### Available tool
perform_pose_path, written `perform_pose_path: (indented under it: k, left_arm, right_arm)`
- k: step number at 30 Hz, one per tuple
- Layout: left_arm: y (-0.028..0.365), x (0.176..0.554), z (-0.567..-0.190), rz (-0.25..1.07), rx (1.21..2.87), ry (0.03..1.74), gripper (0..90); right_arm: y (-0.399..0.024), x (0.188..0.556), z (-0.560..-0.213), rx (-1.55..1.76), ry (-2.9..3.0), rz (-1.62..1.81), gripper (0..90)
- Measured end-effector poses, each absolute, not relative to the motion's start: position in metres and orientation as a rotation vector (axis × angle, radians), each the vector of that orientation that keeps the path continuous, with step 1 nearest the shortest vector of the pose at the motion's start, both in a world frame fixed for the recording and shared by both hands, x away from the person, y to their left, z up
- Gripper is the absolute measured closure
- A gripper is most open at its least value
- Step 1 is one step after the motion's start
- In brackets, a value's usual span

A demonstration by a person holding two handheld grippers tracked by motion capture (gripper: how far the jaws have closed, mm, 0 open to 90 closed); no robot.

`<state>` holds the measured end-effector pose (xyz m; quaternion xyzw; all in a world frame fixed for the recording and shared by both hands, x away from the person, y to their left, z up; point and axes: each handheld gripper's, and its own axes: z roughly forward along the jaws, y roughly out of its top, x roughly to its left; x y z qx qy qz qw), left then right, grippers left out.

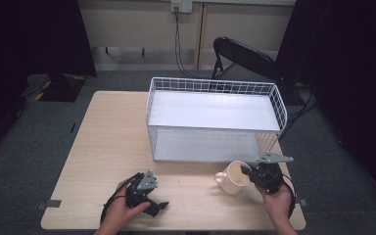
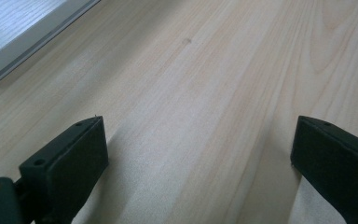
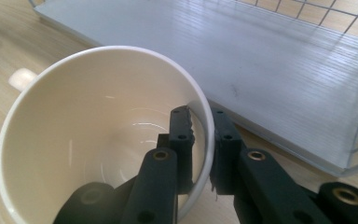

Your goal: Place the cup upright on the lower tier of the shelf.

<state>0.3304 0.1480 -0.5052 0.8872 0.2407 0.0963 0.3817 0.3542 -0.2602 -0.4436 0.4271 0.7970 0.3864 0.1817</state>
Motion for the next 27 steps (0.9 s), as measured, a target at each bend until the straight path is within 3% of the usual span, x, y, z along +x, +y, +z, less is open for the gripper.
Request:
perform_pose_path:
  k: [27]
  left_arm:
    - [0.148, 0.330, -0.505, 0.245, 2.264, 0.613, 3.1]
  right_arm:
    - [-0.254, 0.363, -0.428, 1.208, 2.168, 1.095, 82.1]
